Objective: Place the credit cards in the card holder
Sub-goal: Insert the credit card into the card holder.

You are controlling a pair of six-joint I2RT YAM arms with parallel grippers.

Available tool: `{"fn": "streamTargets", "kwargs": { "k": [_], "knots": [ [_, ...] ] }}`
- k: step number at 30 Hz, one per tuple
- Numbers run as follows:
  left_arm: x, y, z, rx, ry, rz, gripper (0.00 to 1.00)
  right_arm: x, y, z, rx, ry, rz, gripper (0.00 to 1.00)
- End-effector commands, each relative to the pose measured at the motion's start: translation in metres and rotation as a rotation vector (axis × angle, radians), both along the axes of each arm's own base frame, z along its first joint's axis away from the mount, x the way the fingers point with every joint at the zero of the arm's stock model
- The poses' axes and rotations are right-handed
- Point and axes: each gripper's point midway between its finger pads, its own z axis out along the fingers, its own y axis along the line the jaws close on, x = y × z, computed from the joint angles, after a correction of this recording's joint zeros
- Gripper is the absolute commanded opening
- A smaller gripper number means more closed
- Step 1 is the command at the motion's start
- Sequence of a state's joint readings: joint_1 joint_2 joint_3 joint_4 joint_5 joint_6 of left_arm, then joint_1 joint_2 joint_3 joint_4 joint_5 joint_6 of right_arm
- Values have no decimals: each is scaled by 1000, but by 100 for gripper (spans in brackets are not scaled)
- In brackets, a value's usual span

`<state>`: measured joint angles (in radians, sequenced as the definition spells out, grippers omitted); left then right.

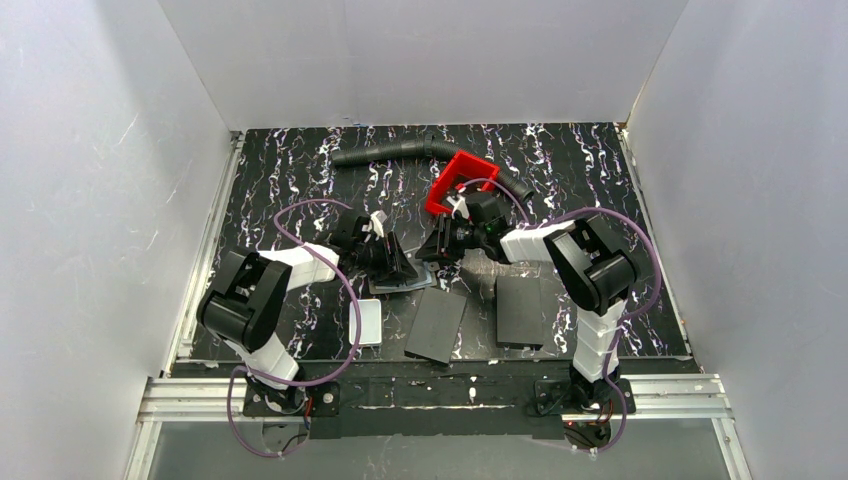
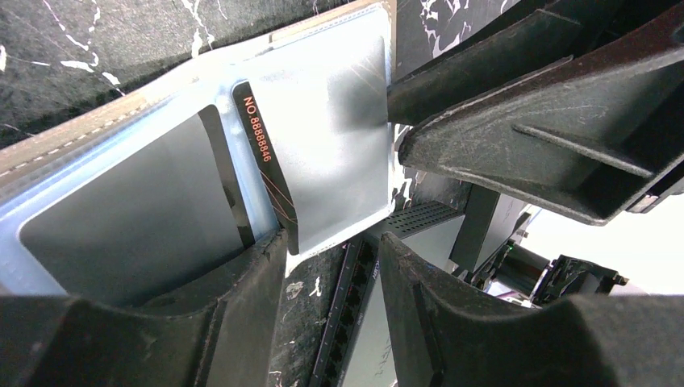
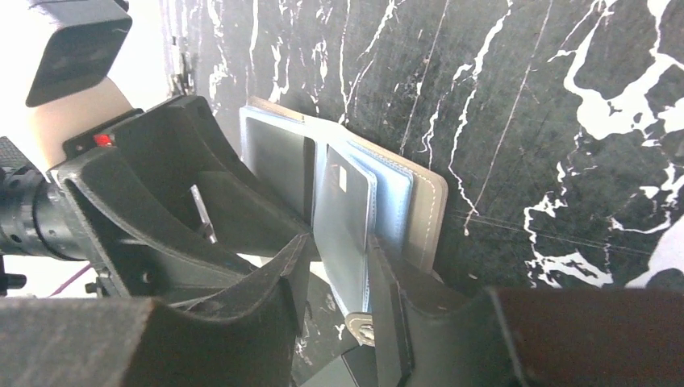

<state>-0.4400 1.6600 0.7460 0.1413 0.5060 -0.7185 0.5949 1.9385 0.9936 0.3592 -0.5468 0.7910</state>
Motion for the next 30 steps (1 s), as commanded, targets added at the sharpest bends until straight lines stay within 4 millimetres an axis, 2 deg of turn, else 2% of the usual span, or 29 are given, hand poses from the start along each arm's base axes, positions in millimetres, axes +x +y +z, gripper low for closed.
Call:
{"fn": "streamTargets", "kwargs": {
  "k": [1, 10, 17, 25, 30],
  "knots": [
    [-14, 14, -22, 78, 51, 9, 45, -9, 14, 21, 118, 7, 38, 40],
    [-9, 12, 2, 51, -40, -12, 46, -17, 13, 34, 168, 15, 35, 37],
    [-11, 14, 20, 32, -100, -16, 48, -15, 15, 40, 190, 11, 29, 37],
    [-13, 14, 52, -19, -187, -12, 49, -18, 22, 45, 212, 13, 43, 37],
    [-17, 28, 61, 27, -209, 41, 49, -19, 27, 48, 207, 6, 53, 37]
  ]
}}
